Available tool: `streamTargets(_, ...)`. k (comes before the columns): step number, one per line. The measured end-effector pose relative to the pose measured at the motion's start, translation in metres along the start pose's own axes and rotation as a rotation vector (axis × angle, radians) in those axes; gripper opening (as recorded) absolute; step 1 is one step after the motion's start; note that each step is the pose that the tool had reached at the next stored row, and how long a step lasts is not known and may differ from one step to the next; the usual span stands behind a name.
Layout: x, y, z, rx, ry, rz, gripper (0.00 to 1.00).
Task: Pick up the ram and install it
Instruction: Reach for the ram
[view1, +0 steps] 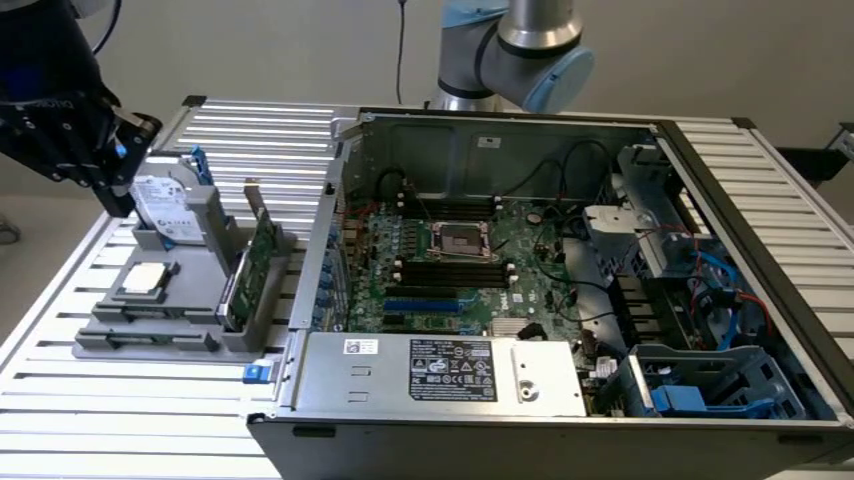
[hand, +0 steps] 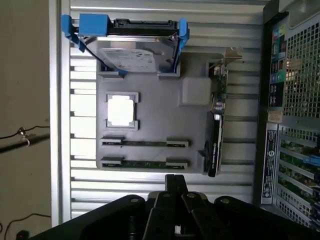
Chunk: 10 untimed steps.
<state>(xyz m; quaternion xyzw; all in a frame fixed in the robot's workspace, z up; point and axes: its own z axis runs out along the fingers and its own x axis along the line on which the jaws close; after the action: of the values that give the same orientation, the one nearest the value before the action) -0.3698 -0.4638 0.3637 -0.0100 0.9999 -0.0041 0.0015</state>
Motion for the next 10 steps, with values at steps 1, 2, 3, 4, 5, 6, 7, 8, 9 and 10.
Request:
streamTargets(1, 0.003, 0.0001, 0.0009, 0.0011, -0.0001, -0.003, 0.11)
streamTargets(2, 0.006, 0.0001, 0.0017, 0.0023, 0.0000, -0.005, 0.11)
streamTargets(3, 0.009, 0.0002, 0.0025, 0.0036, -0.0001, -0.006, 0.11)
streamTargets(4, 0.012, 0.0003, 0.0032, 0.0050, -0.0001, -0.008, 0.11)
streamTargets(5, 0.015, 0.0003, 0.0038, 0.0064, 0.0001, -0.009, 0.11)
streamTargets(6, 0.016, 0.0004, 0.0046, 0.0070, 0.0004, -0.011, 0.11)
streamTargets(7, 0.017, 0.0004, 0.0053, 0.0072, 0.0019, -0.013, 0.11)
streamTargets(8, 0.019, 0.0004, 0.0062, 0.0071, 0.0034, -0.015, 0.11)
streamTargets(9, 0.020, 0.0003, 0.0070, 0.0072, 0.0052, -0.017, 0.11)
streamTargets(10, 0.021, 0.0001, 0.0080, 0.0072, 0.0078, -0.020, 0.11)
